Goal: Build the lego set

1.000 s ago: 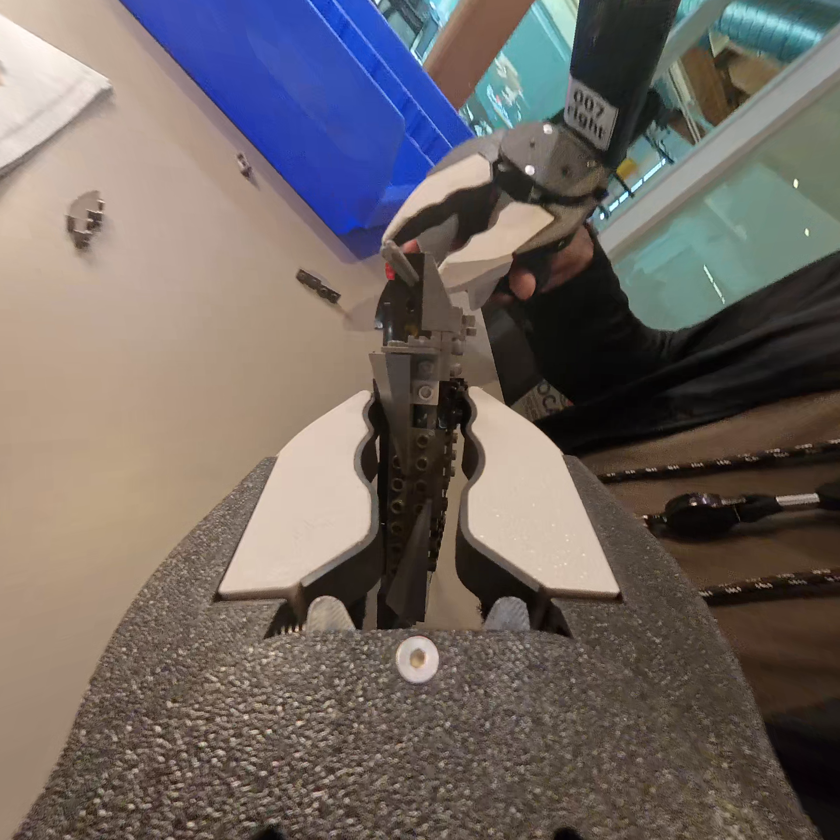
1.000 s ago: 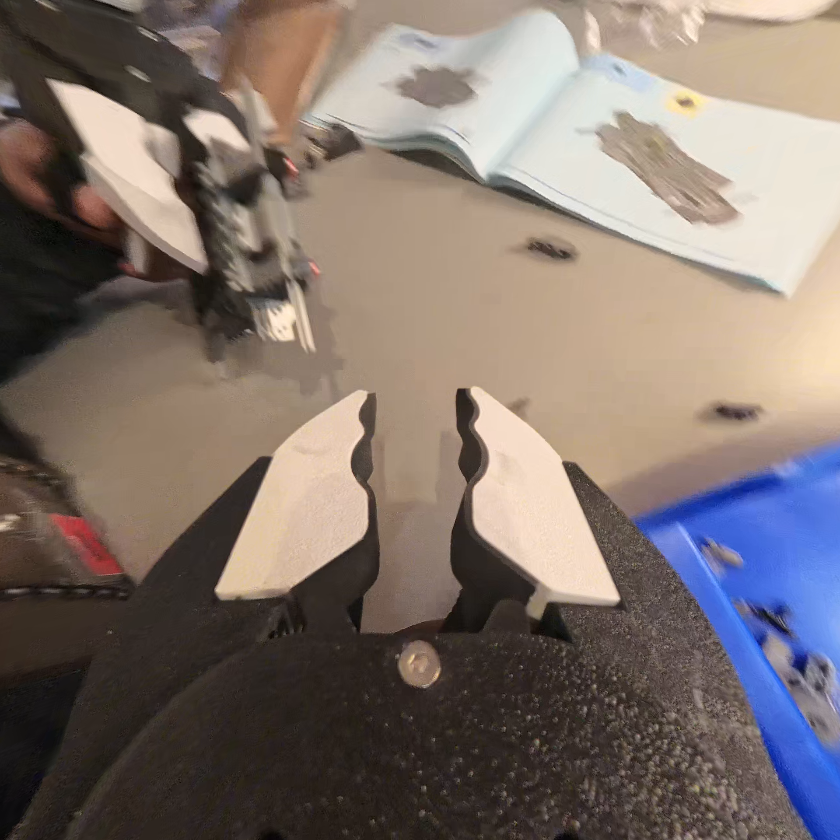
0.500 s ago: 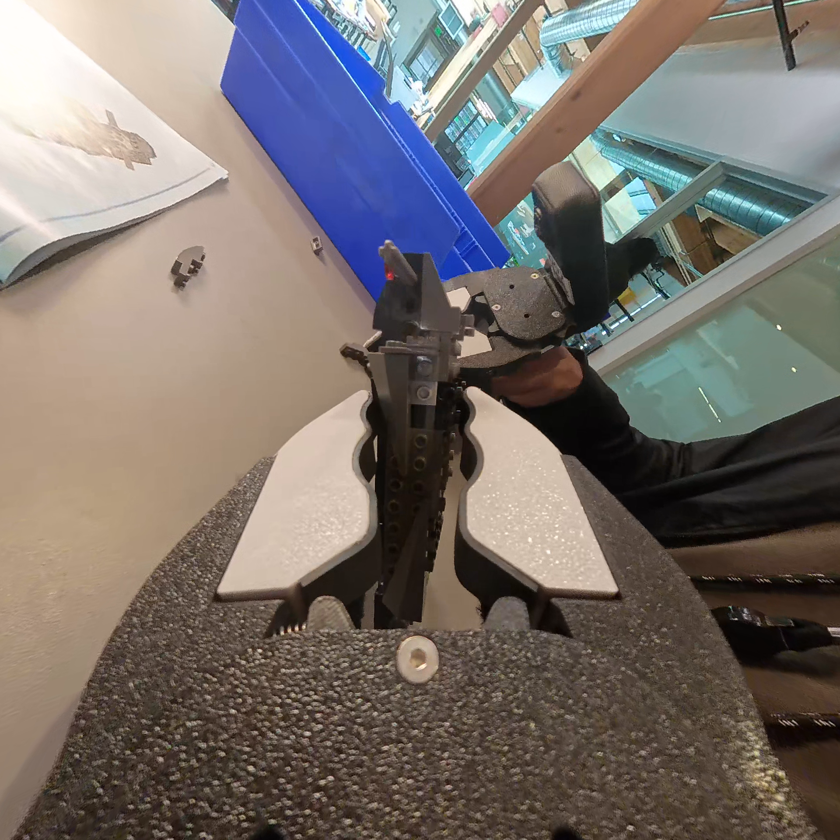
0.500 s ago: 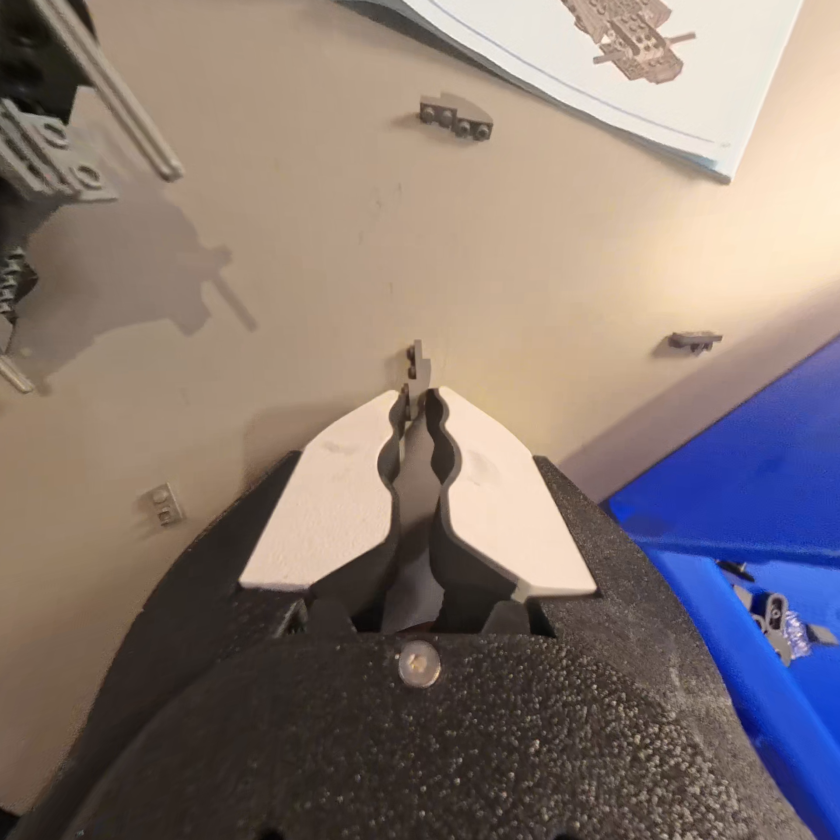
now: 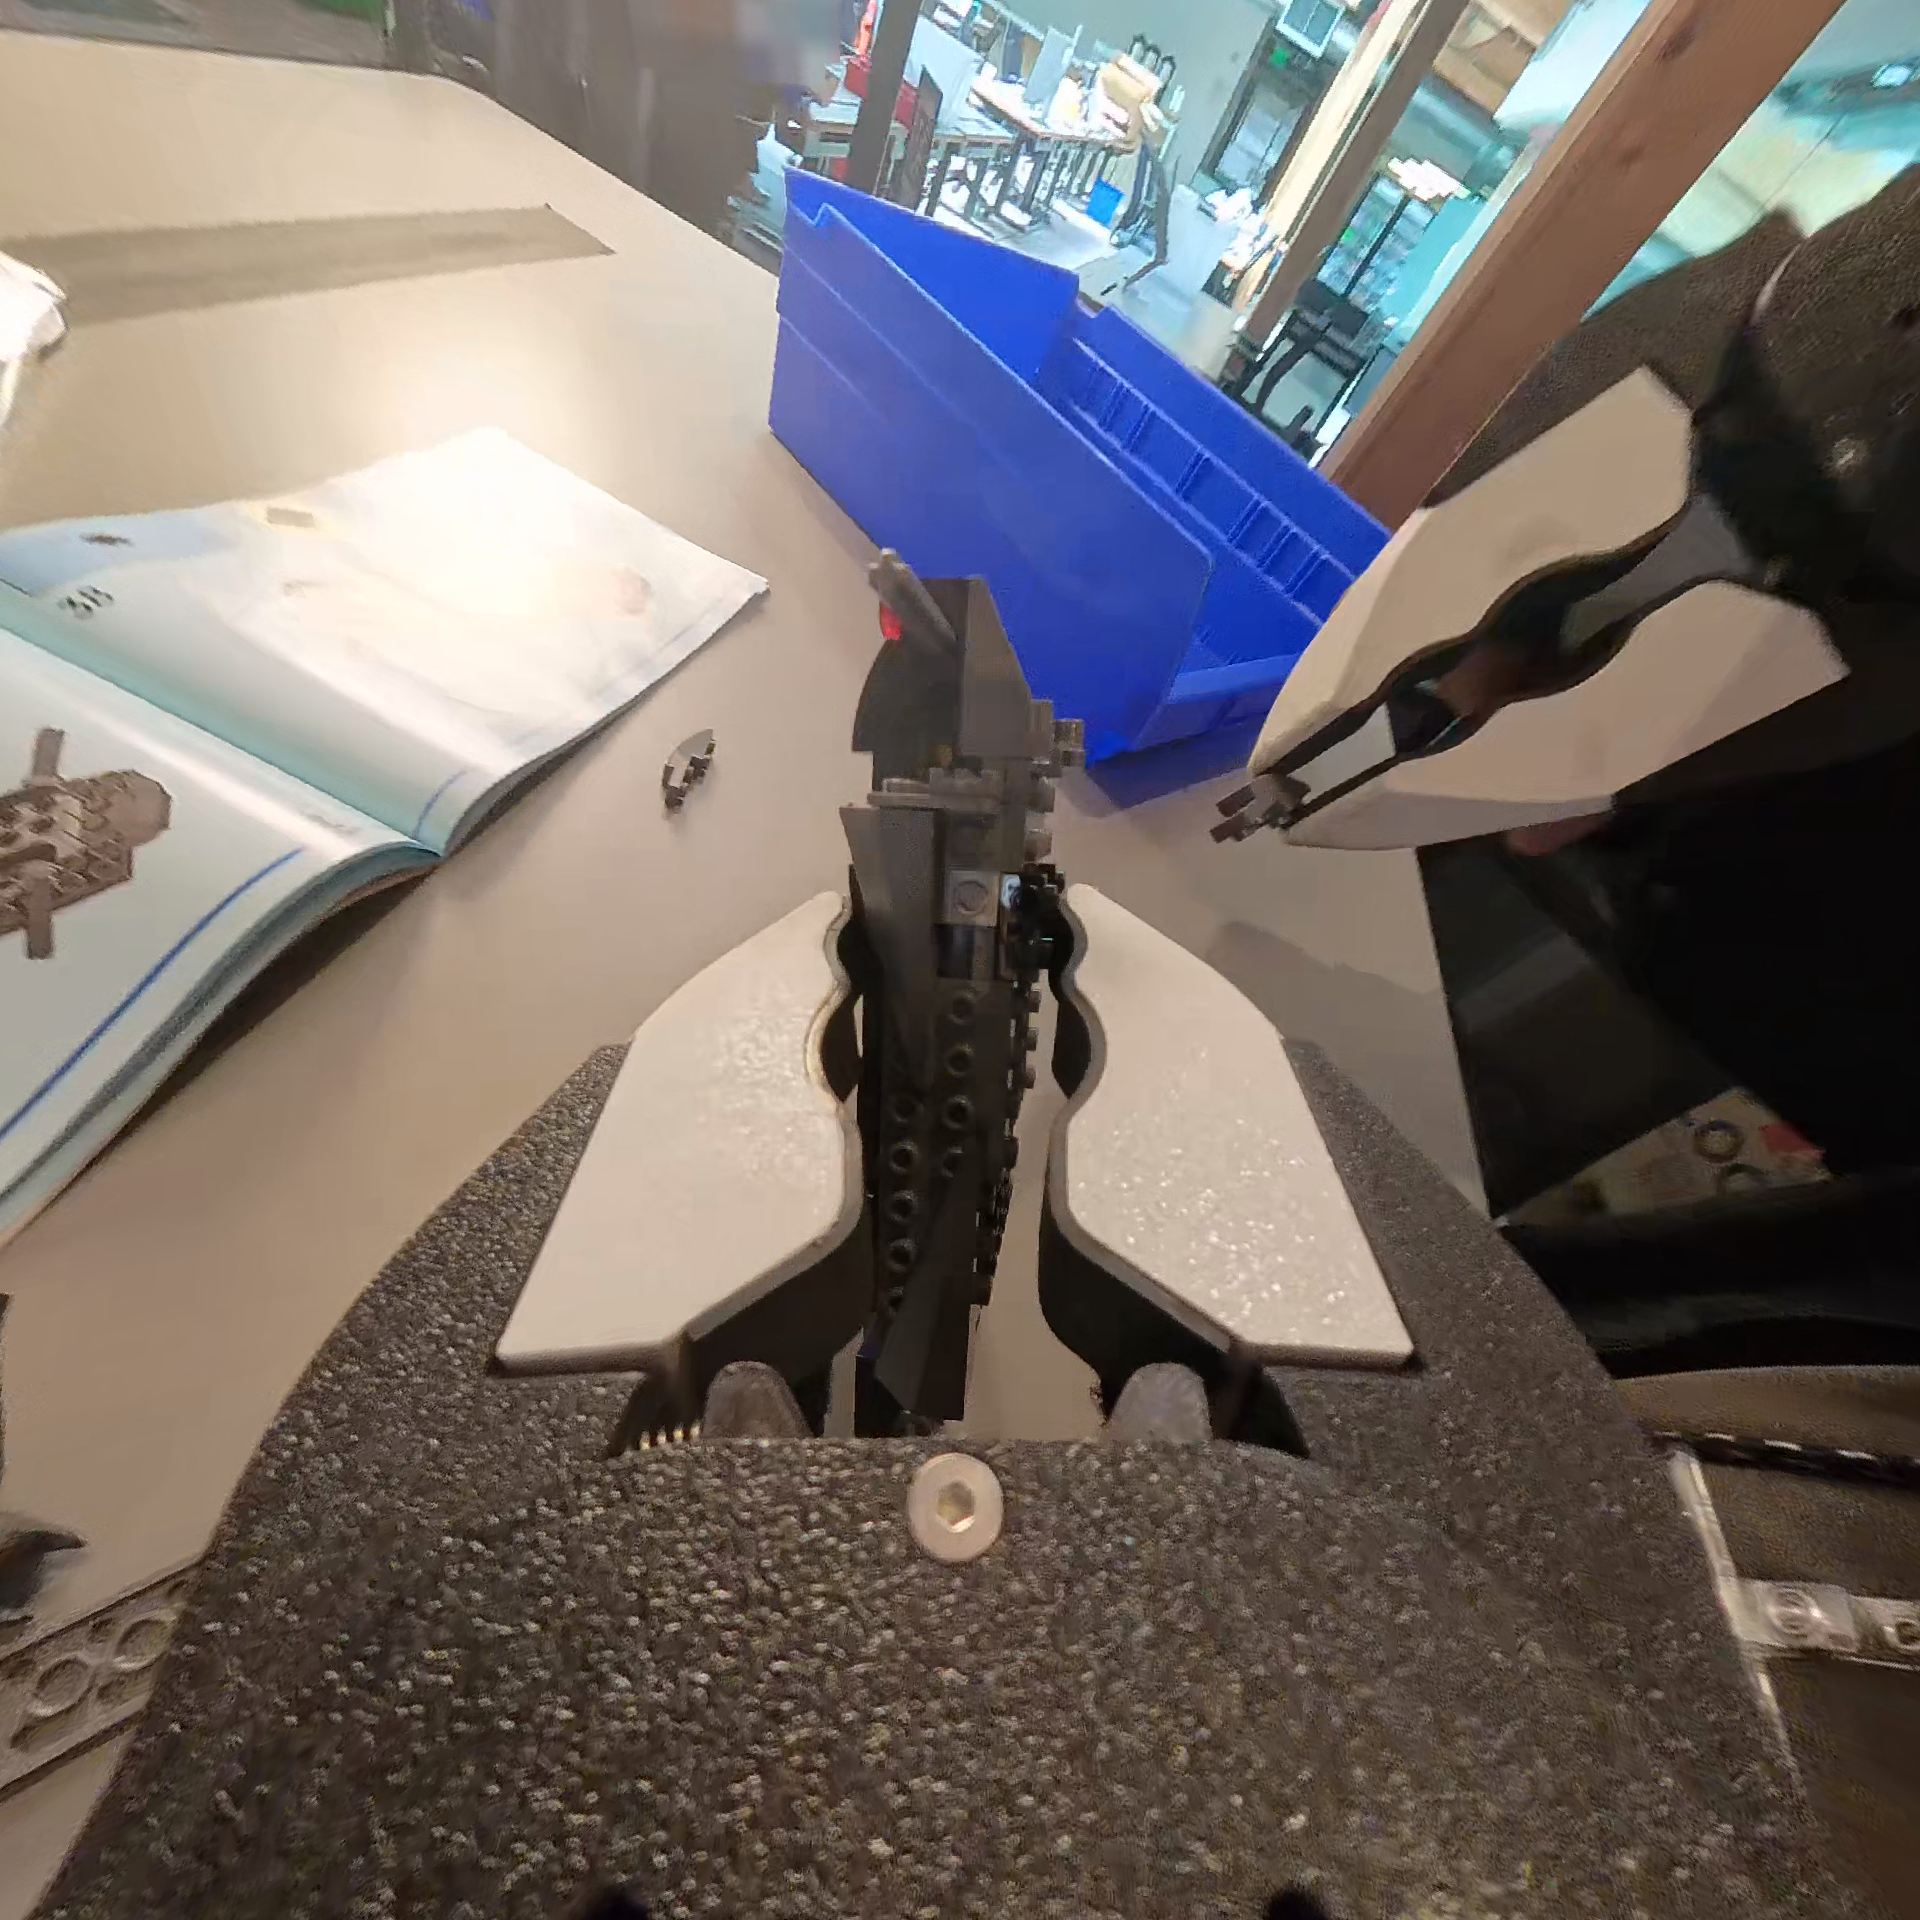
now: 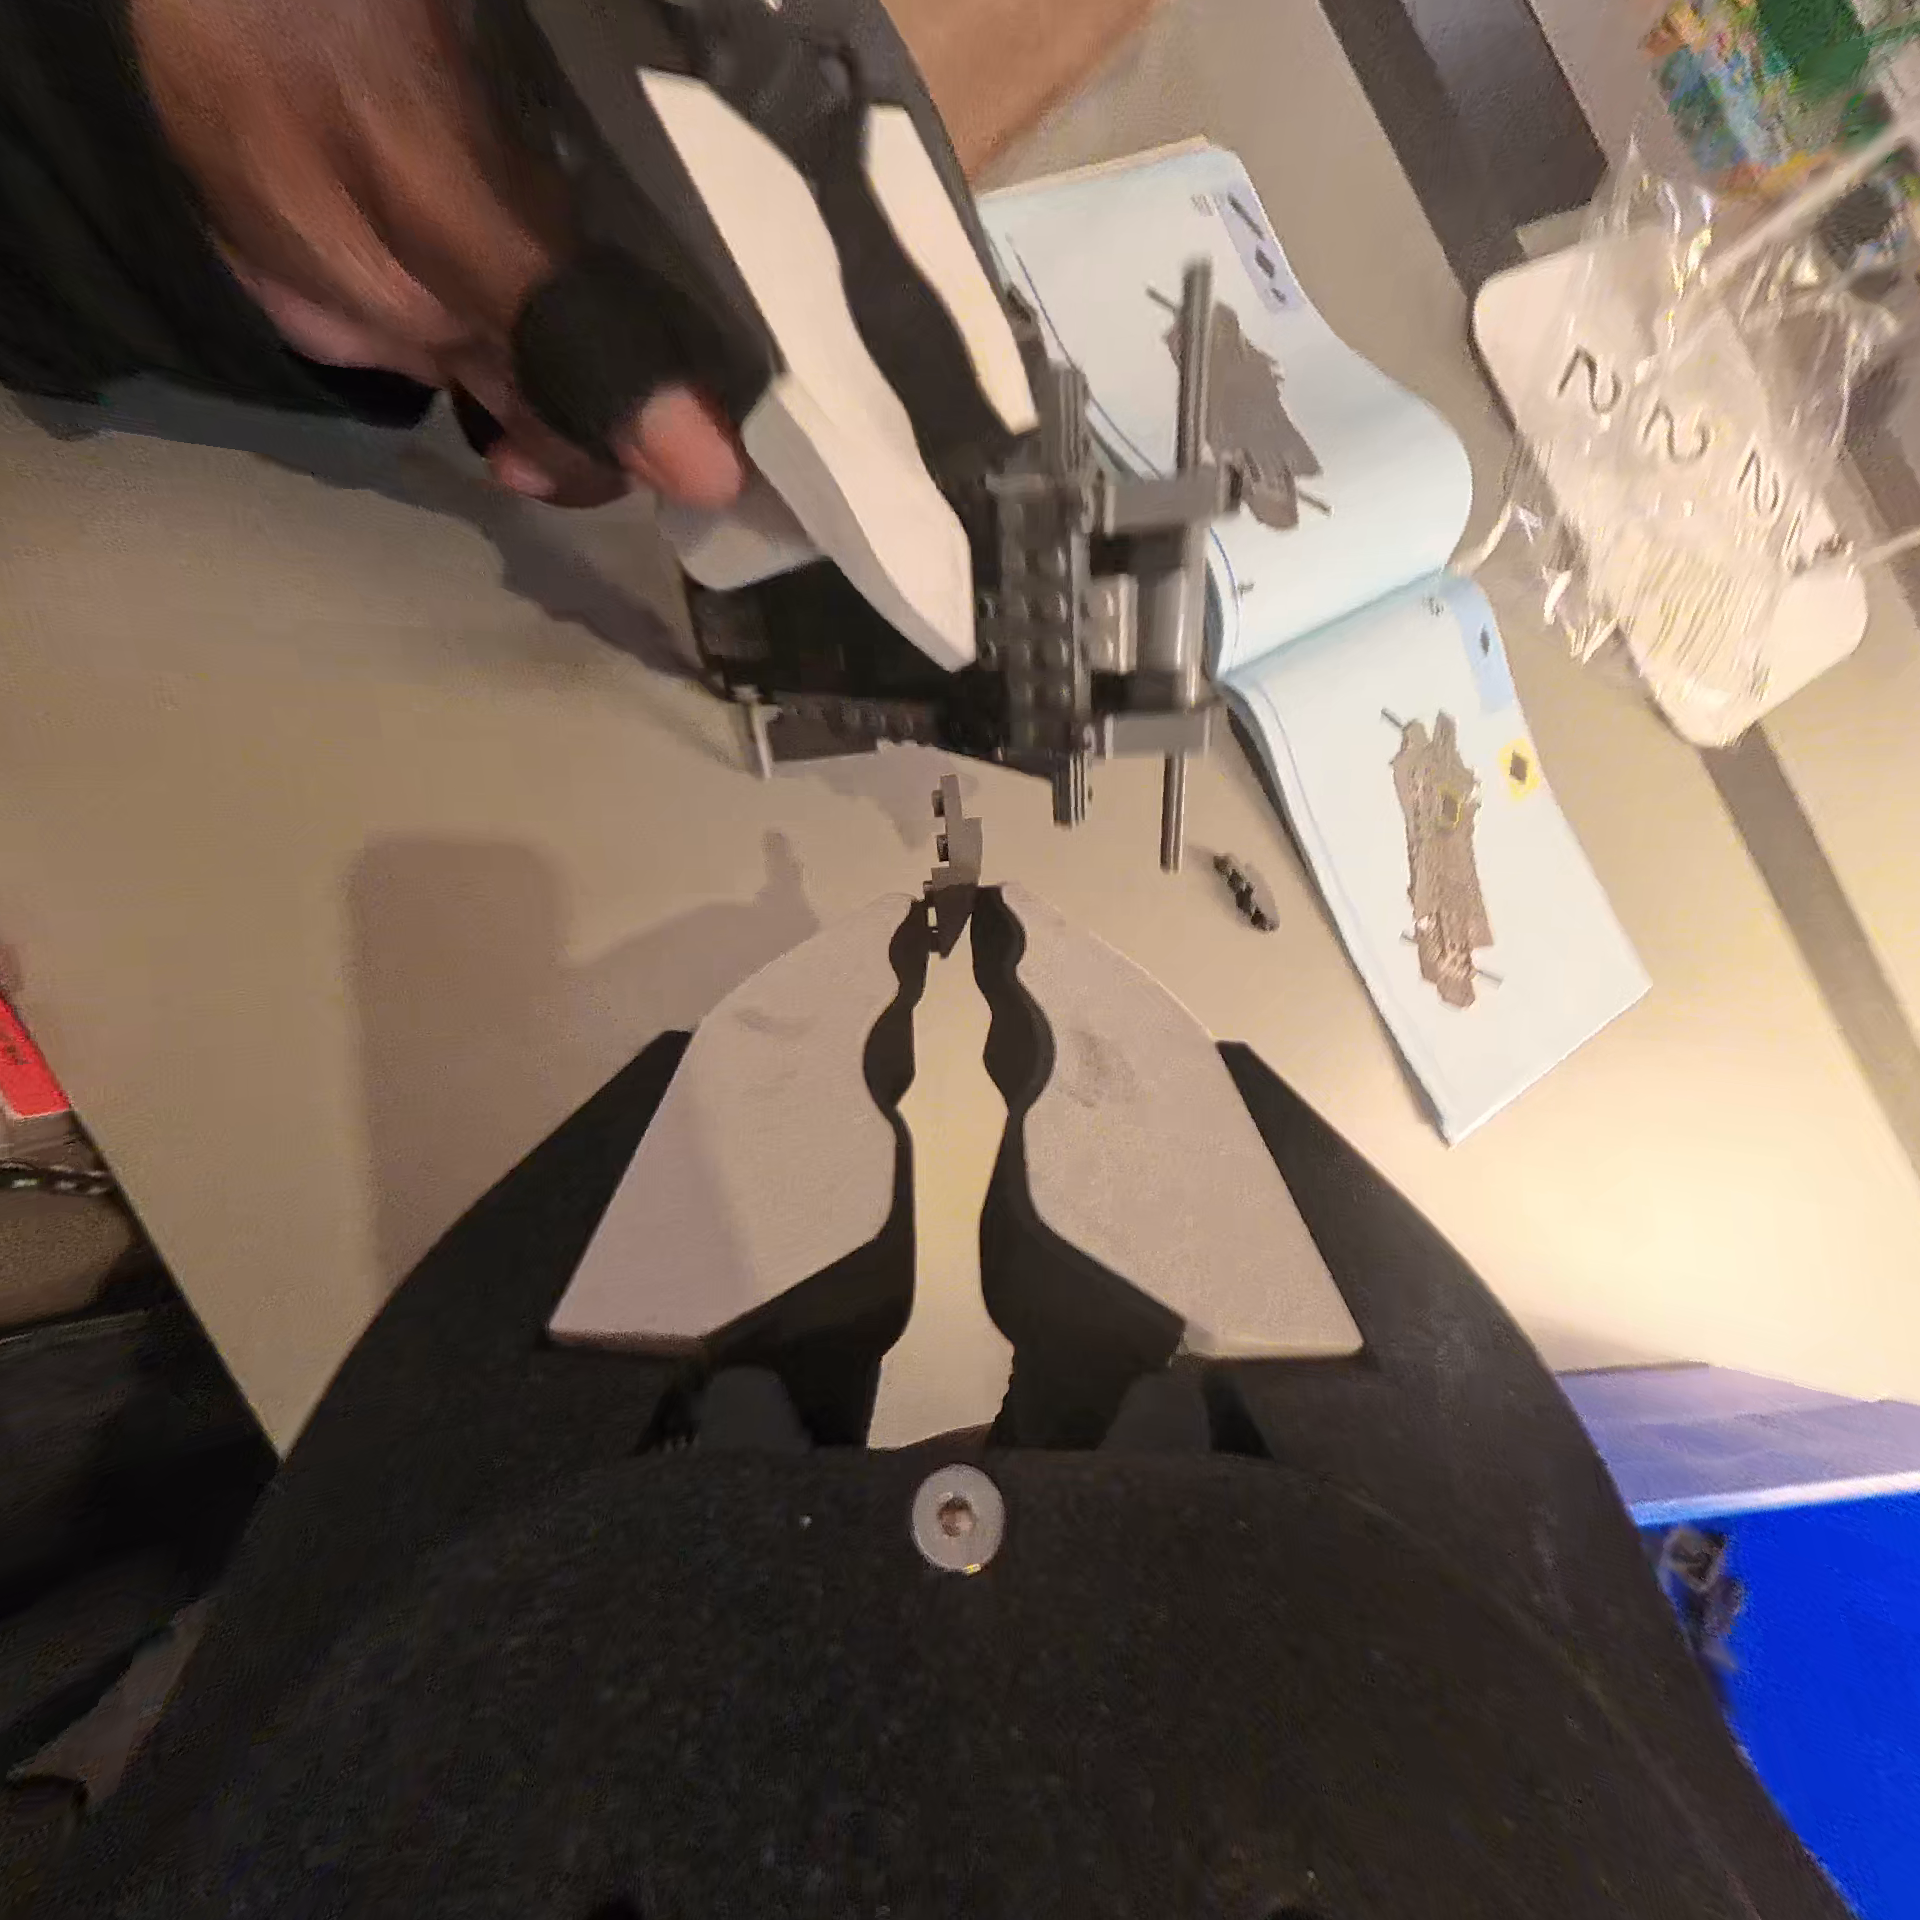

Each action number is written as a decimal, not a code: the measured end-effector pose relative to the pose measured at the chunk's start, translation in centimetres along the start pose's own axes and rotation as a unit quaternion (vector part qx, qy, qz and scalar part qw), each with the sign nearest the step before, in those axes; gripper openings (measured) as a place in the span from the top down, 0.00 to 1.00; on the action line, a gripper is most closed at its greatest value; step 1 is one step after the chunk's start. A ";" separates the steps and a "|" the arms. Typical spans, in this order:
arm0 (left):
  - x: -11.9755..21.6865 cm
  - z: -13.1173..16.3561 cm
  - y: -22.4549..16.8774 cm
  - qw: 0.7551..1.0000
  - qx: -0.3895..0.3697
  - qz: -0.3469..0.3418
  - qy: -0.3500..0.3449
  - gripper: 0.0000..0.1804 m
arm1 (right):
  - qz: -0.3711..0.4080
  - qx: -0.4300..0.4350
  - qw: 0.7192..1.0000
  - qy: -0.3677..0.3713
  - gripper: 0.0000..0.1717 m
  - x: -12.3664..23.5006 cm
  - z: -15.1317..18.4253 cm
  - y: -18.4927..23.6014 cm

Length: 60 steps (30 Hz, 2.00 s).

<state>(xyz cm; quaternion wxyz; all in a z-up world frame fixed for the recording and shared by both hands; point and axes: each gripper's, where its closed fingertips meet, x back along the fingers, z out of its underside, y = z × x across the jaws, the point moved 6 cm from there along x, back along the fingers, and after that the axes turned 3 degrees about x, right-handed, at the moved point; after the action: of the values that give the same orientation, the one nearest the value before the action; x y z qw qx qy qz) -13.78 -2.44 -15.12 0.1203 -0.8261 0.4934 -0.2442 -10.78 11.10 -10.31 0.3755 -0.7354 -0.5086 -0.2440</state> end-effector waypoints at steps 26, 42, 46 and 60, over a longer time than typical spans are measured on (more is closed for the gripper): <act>-0.4 0.3 -0.6 0.999 -0.003 -0.004 0.035 0.81 | -0.097 0.049 0.986 0.124 0.95 -2.2 -3.0 -3.1; -0.6 0.3 -0.9 0.999 -0.011 -0.010 0.043 0.81 | -0.095 0.056 0.981 0.160 0.96 -2.5 -3.0 -3.5; -0.6 0.3 -0.9 0.999 -0.010 -0.010 0.045 0.81 | -0.095 0.060 0.979 0.171 0.96 -2.8 -3.5 -3.5; -0.6 0.8 0.1 0.994 0.096 0.040 0.029 0.81 | -0.070 0.007 0.993 0.094 0.96 -3.6 -3.3 -4.2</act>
<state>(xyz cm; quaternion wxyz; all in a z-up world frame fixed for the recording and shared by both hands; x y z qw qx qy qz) -13.61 -2.01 -16.02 0.1943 -0.7830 0.5032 -0.3096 -15.91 7.29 -9.73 0.4086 -0.6690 -0.5231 -0.3345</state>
